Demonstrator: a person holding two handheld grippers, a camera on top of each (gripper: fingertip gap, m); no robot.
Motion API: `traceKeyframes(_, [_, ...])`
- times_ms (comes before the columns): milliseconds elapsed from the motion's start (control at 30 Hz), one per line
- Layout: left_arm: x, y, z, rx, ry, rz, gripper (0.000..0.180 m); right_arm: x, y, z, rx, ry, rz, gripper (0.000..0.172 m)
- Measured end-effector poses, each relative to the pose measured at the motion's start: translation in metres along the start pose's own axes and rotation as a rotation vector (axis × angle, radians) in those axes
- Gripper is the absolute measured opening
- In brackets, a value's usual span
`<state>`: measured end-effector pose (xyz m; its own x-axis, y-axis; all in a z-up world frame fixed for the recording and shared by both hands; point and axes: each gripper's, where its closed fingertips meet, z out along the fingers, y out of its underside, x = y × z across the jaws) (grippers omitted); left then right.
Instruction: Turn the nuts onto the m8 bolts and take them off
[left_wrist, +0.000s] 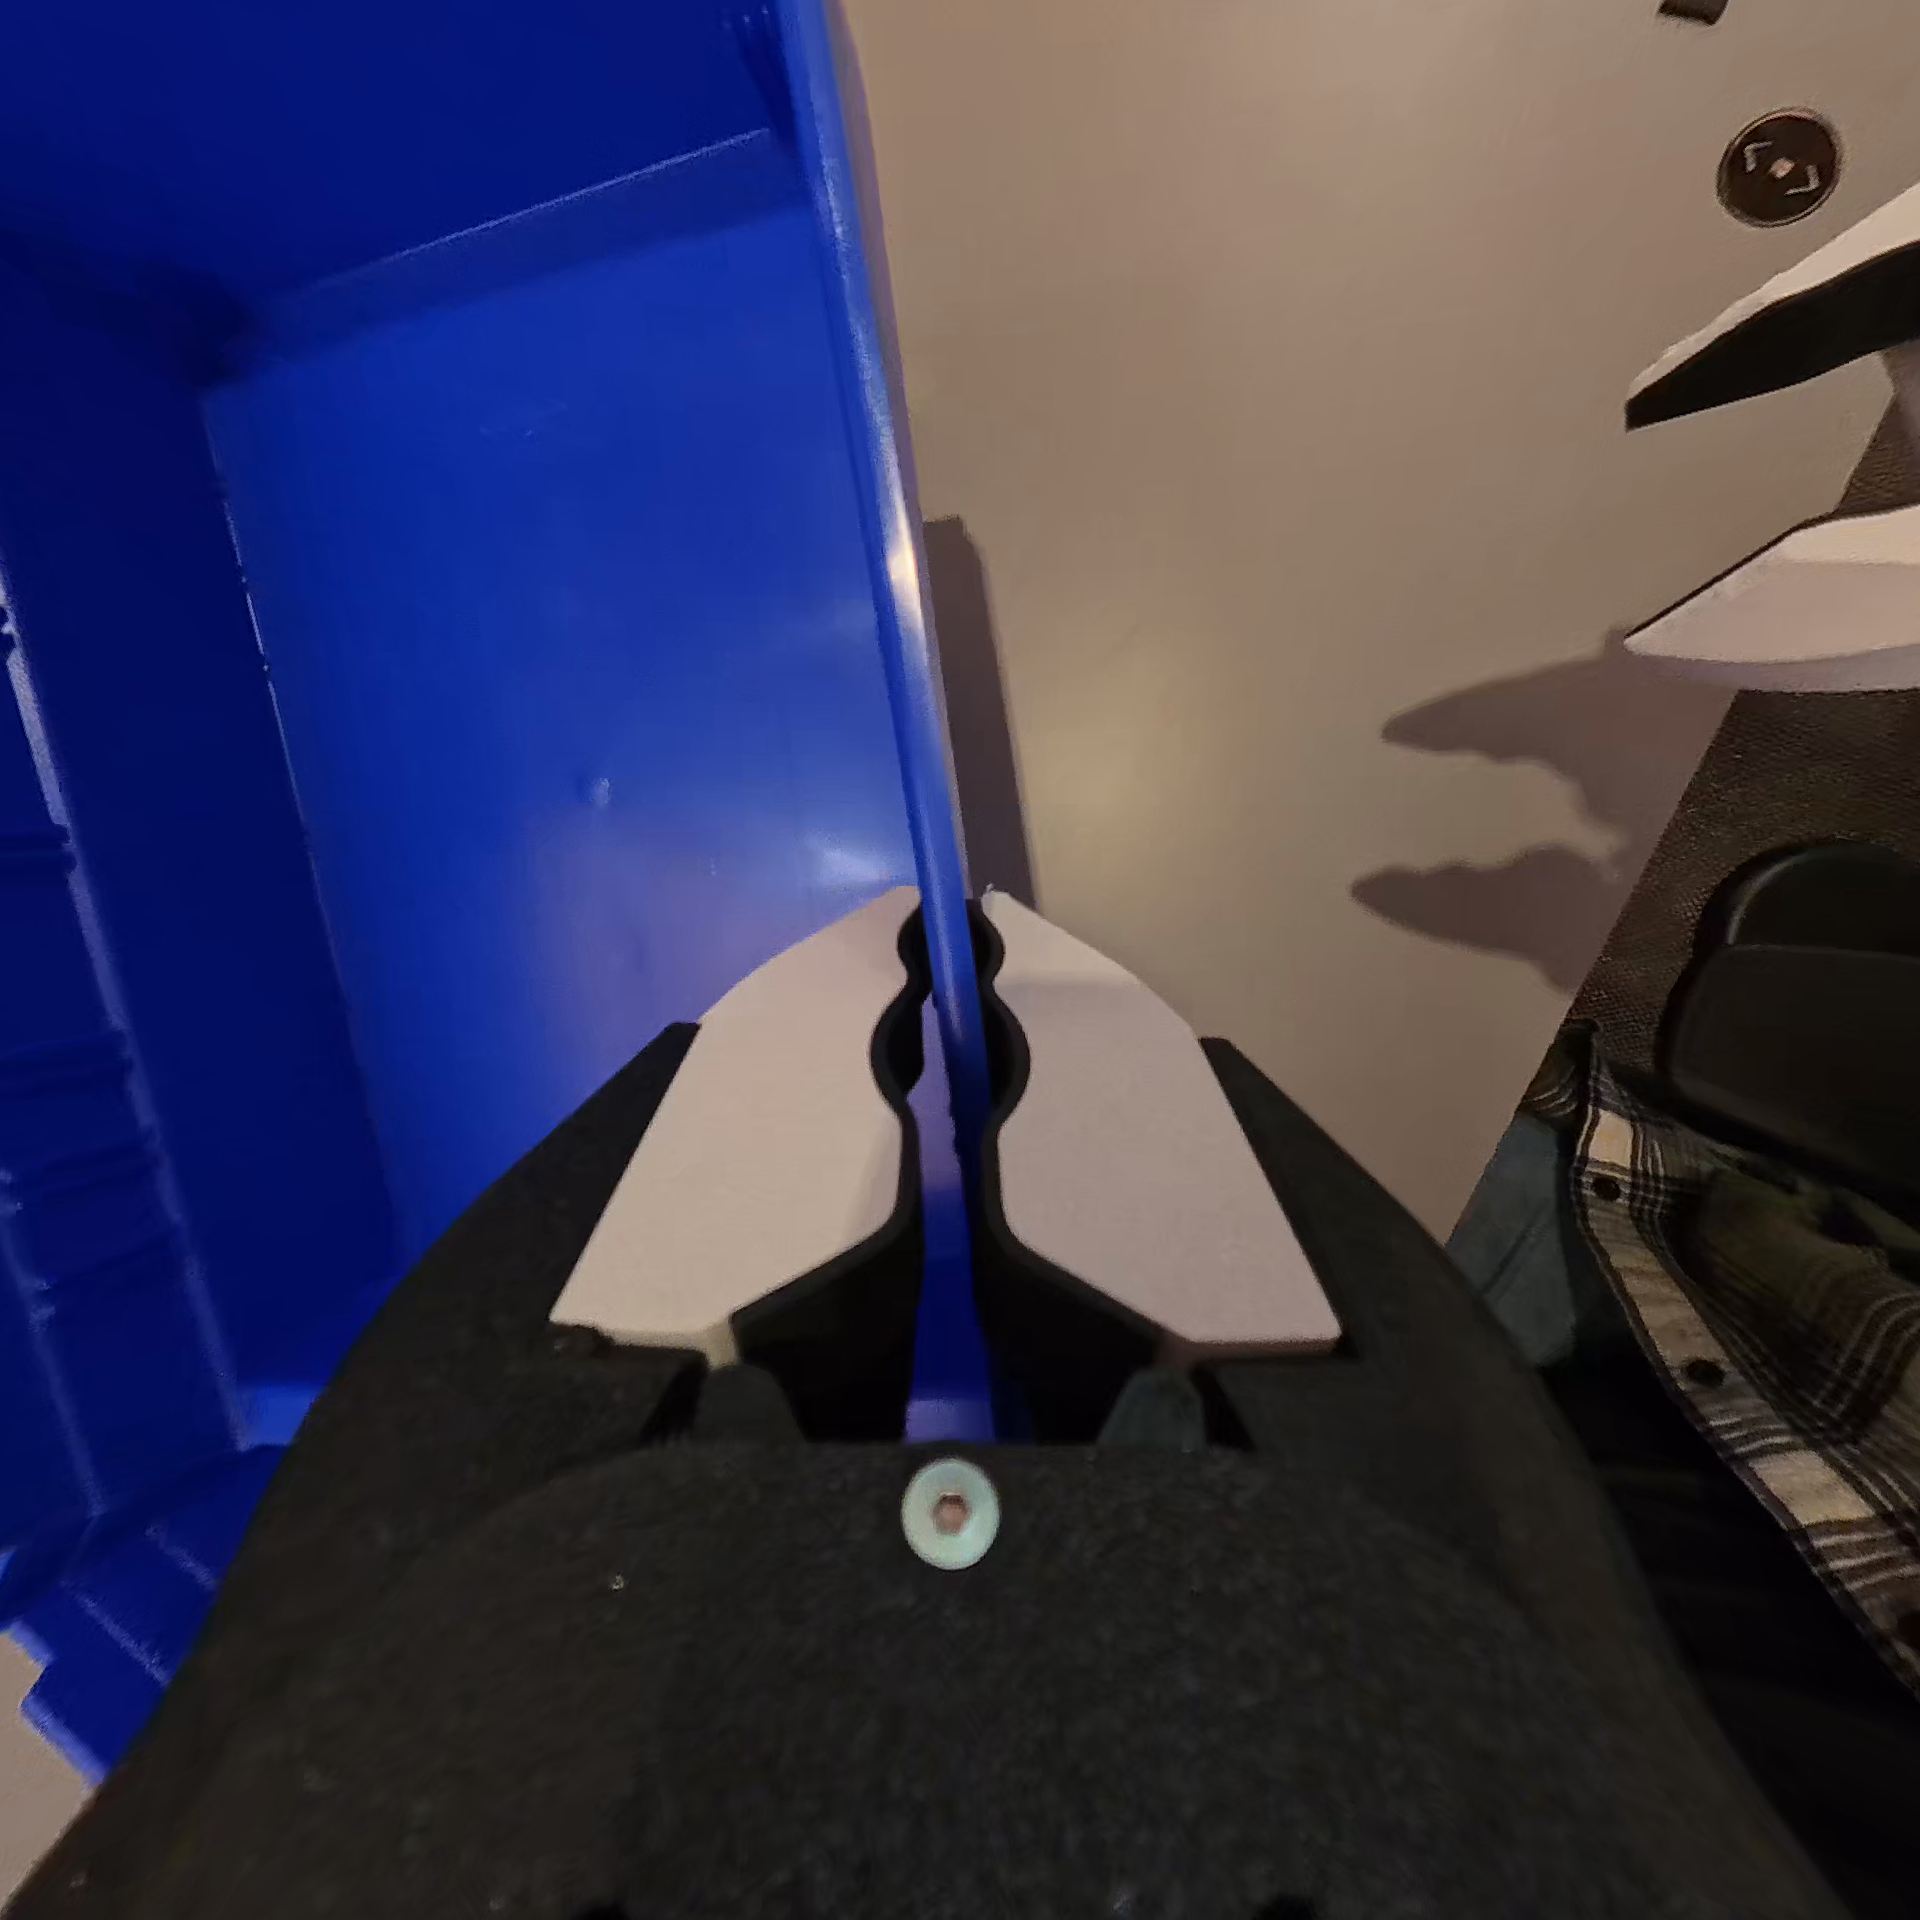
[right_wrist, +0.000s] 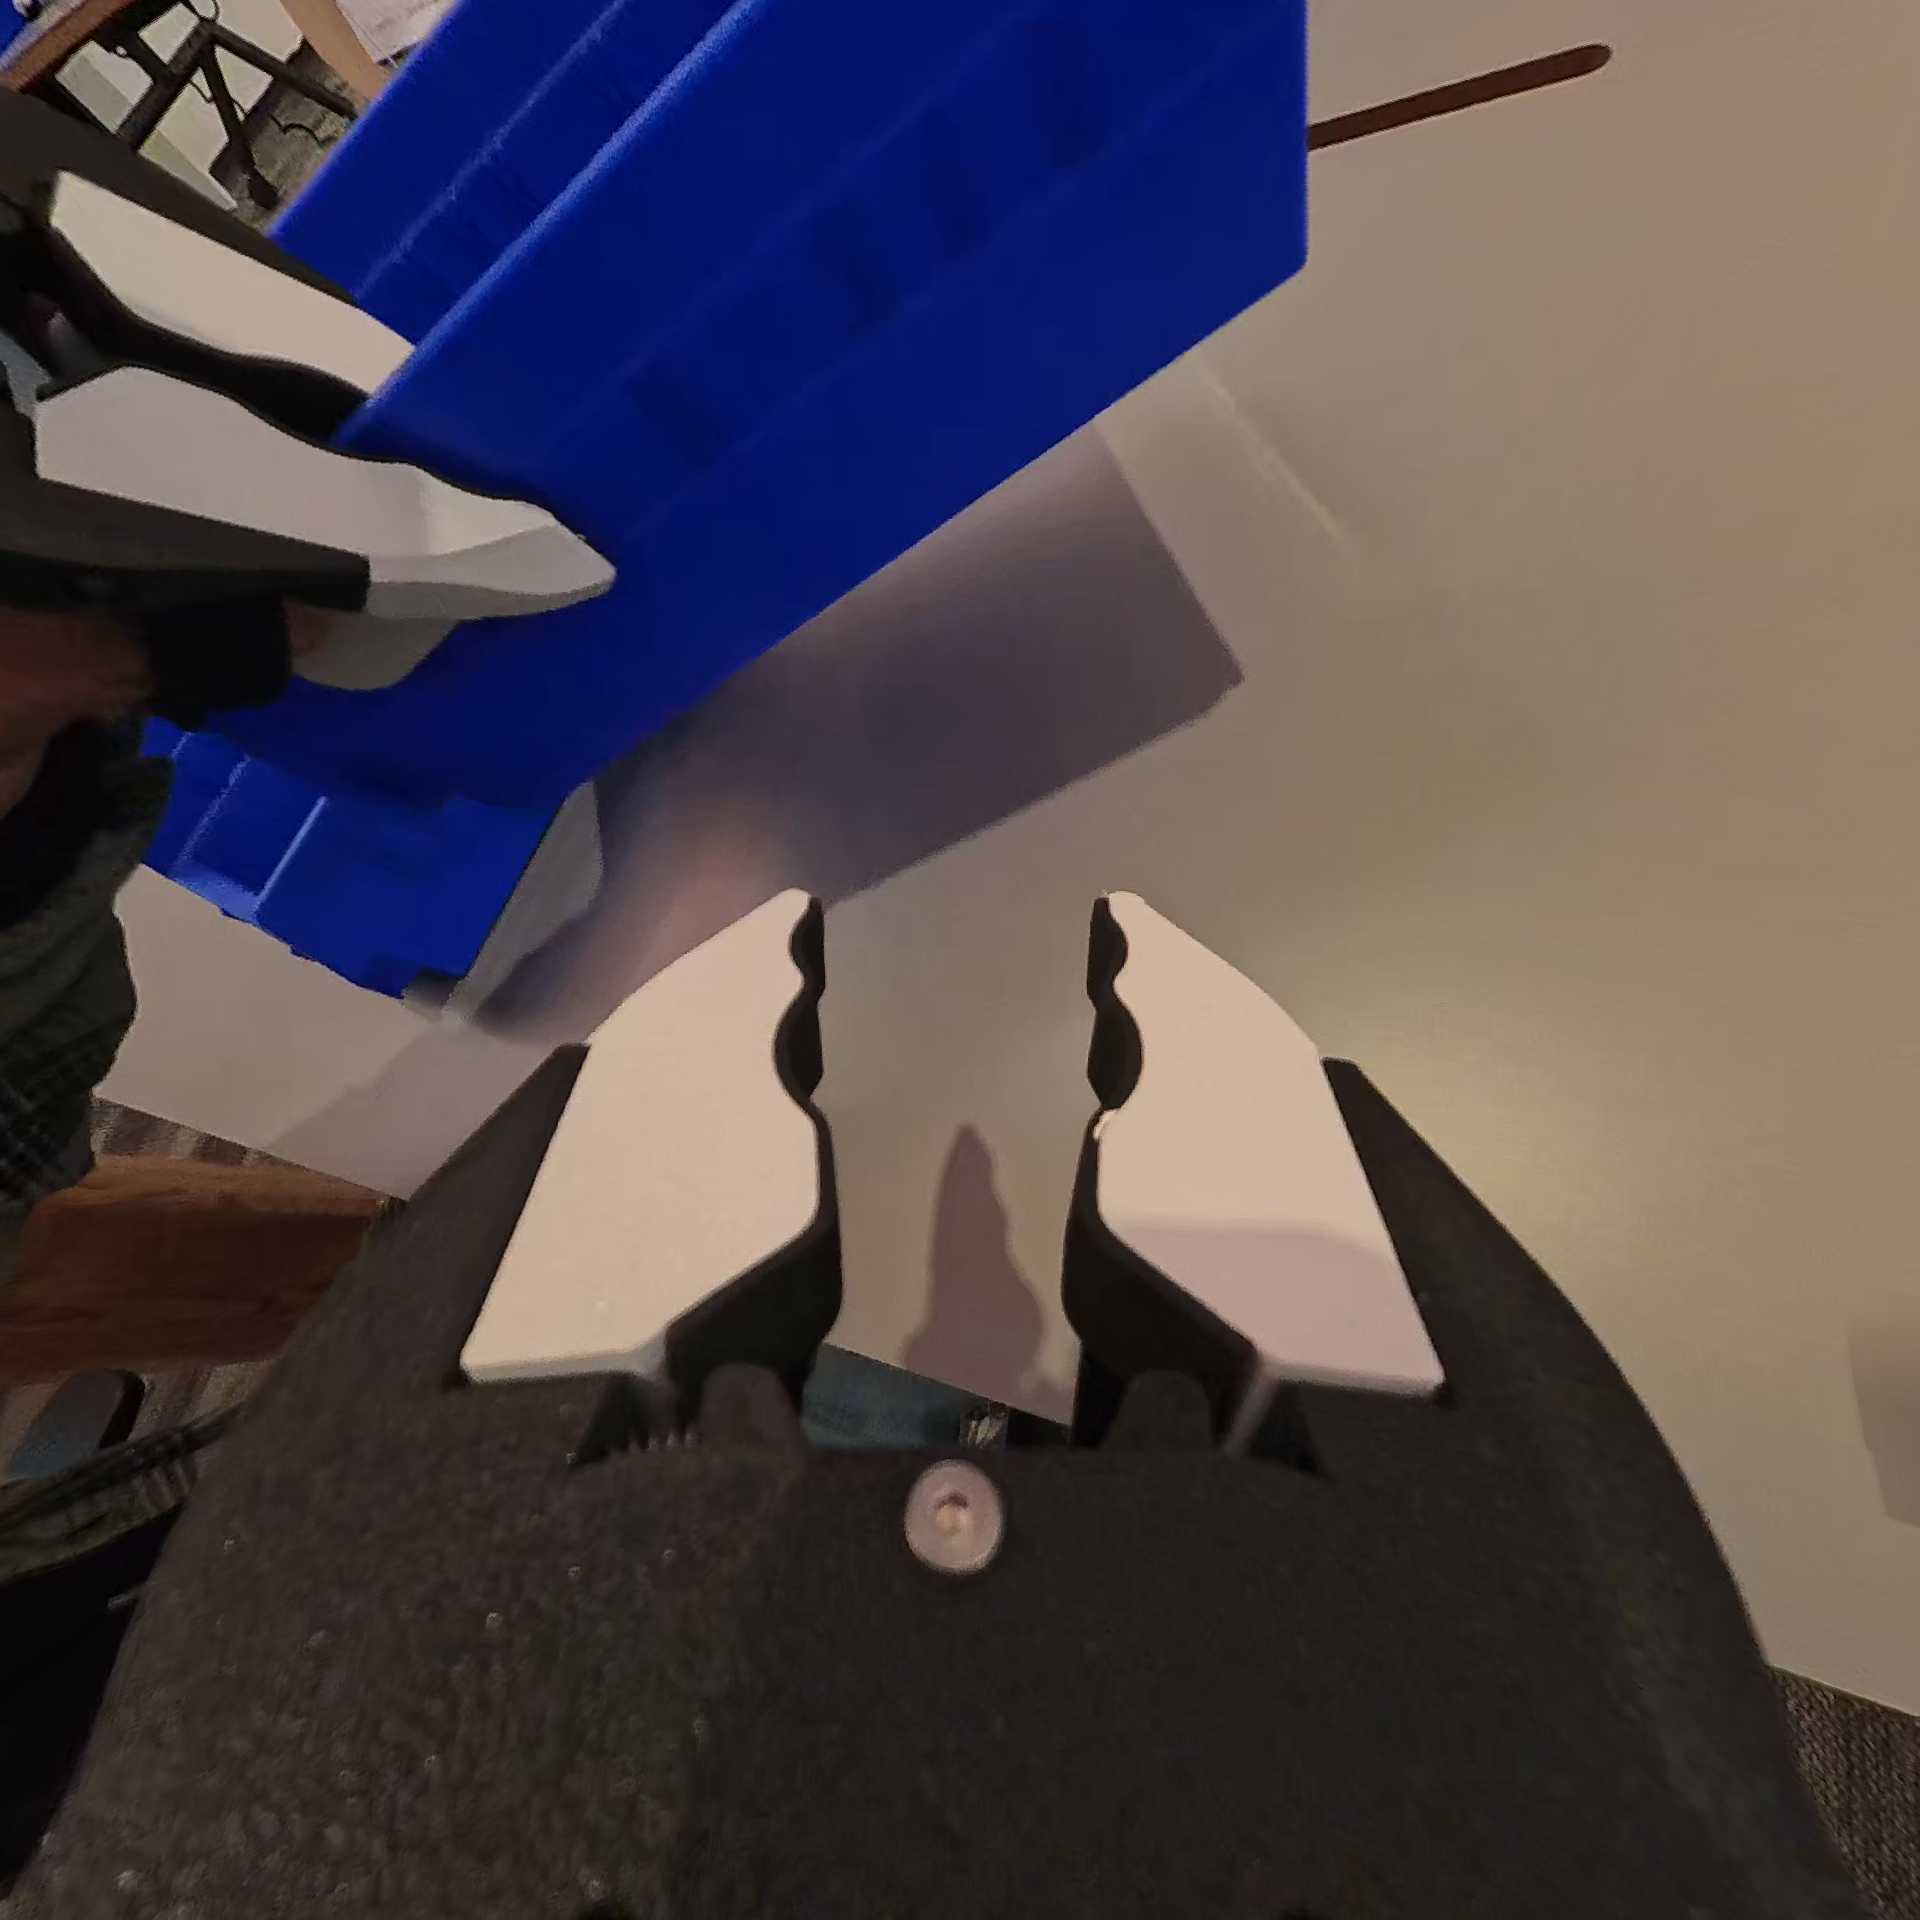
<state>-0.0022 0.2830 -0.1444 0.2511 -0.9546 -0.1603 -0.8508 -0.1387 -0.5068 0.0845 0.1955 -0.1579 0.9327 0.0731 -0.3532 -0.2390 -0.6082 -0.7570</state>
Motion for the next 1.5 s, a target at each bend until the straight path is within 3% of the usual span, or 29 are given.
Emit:
traceKeyframes(200, [0.019, 0.002, 0.026, -0.038, 0.032, 0.025, 0.005, 0.009, 0.003, -0.006, 0.001, 0.02, 0.014, 0.049])
traceKeyframes(467, [0.025, 0.029, 0.074, -0.148, 0.085, -0.002, 0.006, 0.019, 0.006, -0.007, -0.003, 0.046, 0.024, 0.049])
traceKeyframes(800, [0.026, 0.033, 0.088, -0.104, 0.081, 0.023, 0.006, 0.012, 0.006, 0.005, -0.03, 0.042, 0.001, 0.055])
traceKeyframes(900, [0.025, 0.028, 0.081, -0.048, 0.095, 0.023, 0.008, 0.01, 0.003, 0.004, -0.019, 0.049, -0.012, 0.062])
traceKeyframes(1000, [0.018, 0.014, 0.058, 0.037, 0.077, 0.013, 0.027, 0.007, 0.001, 0.004, -0.012, 0.05, -0.022, 0.066])
traceKeyframes(1133, [-0.027, 0.006, -0.023, 0.219, -0.02, -0.042, 0.064, 0.001, 0.001, 0.006, -0.012, 0.035, -0.036, 0.069])
traceKeyframes(1200, [-0.078, 0.029, -0.072, 0.299, -0.11, -0.138, 0.083, -0.001, 0.003, 0.009, -0.018, 0.024, -0.039, 0.07])
traceKeyframes(1300, [-0.163, 0.109, -0.12, 0.29, -0.208, -0.341, 0.091, -0.005, 0.008, 0.014, -0.034, 0.005, -0.047, 0.07])
traceKeyframes(1400, [-0.222, 0.218, -0.126, 0.122, -0.214, -0.572, 0.094, -0.008, 0.011, 0.021, -0.045, -0.013, -0.046, 0.07])
traceKeyframes(1500, [-0.232, 0.299, -0.111, -0.042, -0.127, -0.751, 0.096, -0.013, 0.012, 0.029, -0.054, -0.033, -0.046, 0.069])
